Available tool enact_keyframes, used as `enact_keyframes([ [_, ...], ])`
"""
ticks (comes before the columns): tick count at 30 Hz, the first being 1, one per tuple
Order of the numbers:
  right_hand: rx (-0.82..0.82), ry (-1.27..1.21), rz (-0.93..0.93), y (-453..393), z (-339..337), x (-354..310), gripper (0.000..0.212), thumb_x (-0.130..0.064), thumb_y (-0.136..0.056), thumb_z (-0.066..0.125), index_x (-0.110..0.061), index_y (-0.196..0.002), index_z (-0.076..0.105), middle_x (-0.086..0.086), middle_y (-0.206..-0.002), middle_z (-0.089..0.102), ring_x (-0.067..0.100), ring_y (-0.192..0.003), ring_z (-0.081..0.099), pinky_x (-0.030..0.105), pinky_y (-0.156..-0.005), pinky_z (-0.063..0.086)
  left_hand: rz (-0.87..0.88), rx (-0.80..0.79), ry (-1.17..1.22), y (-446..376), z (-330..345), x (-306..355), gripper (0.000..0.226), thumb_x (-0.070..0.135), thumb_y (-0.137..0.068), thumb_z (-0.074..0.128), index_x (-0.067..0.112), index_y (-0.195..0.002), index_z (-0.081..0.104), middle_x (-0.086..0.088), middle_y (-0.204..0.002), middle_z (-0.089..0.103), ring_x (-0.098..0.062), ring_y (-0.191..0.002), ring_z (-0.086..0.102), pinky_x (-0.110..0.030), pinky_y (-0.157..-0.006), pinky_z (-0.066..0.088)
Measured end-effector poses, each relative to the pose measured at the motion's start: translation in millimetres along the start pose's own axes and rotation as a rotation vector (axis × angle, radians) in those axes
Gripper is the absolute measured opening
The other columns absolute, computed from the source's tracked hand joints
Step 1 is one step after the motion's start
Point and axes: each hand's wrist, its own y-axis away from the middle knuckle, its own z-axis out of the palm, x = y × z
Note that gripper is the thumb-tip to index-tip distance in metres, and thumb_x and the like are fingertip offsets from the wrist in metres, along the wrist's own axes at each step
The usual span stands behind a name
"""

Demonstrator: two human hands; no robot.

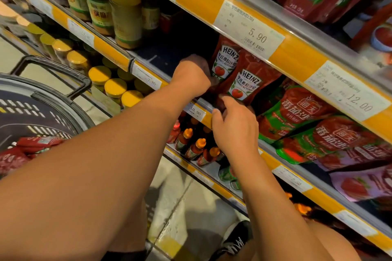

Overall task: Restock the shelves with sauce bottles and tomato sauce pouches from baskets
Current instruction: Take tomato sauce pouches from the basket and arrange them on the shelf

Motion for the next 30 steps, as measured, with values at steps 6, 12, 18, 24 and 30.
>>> enact_keyframes([
  [6,-0.041,-0.032,0.112,-12,-2,2,0.025,-0.045,-0.102,0.055,-0.021,-0.096,0.059,-0.004,-0.086,0.059,0.023,-0.083,0.056,0.035,-0.067,0.042,0.005,0.072,0.005,-10,8,3,0.039,0.043,-0.095,0.071,0.008,-0.111,0.074,-0.009,-0.109,0.075,-0.028,-0.102,0.071,-0.042,-0.091,0.059],
  [12,-0.083,-0.032,0.122,-23,0,5,0.026,-0.046,-0.103,0.052,-0.022,-0.103,0.061,-0.004,-0.085,0.06,0.024,-0.084,0.059,0.037,-0.072,0.05,0.003,0.156,0.066,-20,15,4,0.034,0.042,-0.093,0.072,0.012,-0.107,0.074,-0.006,-0.108,0.075,-0.025,-0.102,0.07,-0.033,-0.08,0.055],
  [18,-0.036,-0.027,0.09,-29,6,8,0.051,-0.05,-0.098,0.053,-0.027,-0.144,0.05,0.007,-0.131,0.061,0.034,-0.12,0.057,0.045,-0.096,0.053,0.036,0.165,0.112,-23,20,5,0.021,0.039,-0.095,0.071,0.018,-0.097,0.068,-0.004,-0.107,0.074,-0.022,-0.1,0.07,-0.029,-0.073,0.047],
  [24,-0.053,-0.038,0.091,-31,4,8,0.058,-0.044,-0.1,0.056,-0.023,-0.152,0.042,0.01,-0.142,0.055,0.034,-0.128,0.053,0.044,-0.101,0.05,0.06,0.137,0.167,-20,19,6,0.025,0.035,-0.096,0.071,0.014,-0.109,0.068,-0.005,-0.113,0.072,-0.024,-0.107,0.068,-0.028,-0.077,0.048],
  [30,-0.074,-0.048,0.105,-30,3,7,0.059,-0.046,-0.099,0.056,-0.021,-0.151,0.042,0.009,-0.141,0.056,0.033,-0.127,0.053,0.041,-0.099,0.049,0.059,0.084,0.175,-14,17,10,0.032,0.036,-0.097,0.07,0.011,-0.118,0.068,-0.006,-0.122,0.069,-0.024,-0.114,0.064,-0.028,-0.083,0.05],
])
